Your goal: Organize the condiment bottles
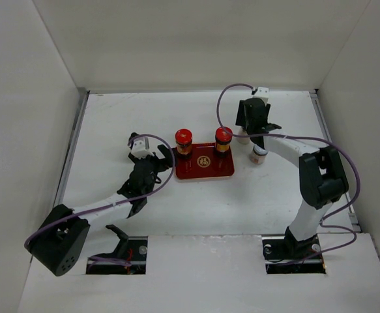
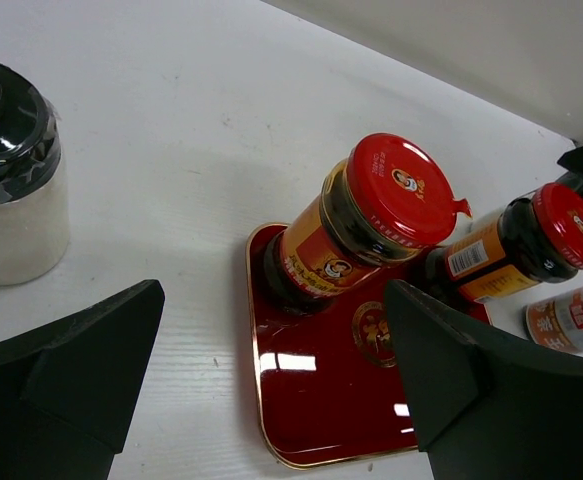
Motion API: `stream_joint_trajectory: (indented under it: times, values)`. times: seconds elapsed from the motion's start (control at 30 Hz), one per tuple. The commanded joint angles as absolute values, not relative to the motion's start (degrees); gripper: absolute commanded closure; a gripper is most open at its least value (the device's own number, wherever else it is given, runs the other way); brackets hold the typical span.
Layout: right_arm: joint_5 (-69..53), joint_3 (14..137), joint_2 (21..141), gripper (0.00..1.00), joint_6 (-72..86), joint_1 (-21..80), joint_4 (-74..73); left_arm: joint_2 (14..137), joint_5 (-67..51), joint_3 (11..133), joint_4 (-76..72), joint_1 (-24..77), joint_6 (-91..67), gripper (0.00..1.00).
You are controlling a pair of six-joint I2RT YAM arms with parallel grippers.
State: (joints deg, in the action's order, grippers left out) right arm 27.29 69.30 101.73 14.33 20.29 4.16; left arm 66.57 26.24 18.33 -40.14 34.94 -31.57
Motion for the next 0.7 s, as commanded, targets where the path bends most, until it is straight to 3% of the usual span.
stream_joint_trajectory:
  times: [0.0, 0.33, 0.67]
  values:
    - [28.6, 70.8, 100.3, 0.38, 14.0, 19.9, 5.4, 65.4, 25.5, 18.7, -43.3, 34.6, -32.3, 0.07]
    - [27.5, 73.9, 92.1, 0.41, 9.1, 22.2, 12.8, 64.9, 25.6, 18.3, -43.3, 33.6, -32.4, 0.08]
    - [24.4, 80.7, 92.5, 0.4, 5.3, 33.3, 12.7, 63.4, 26.0, 17.8, -43.2, 33.2, -32.7, 0.08]
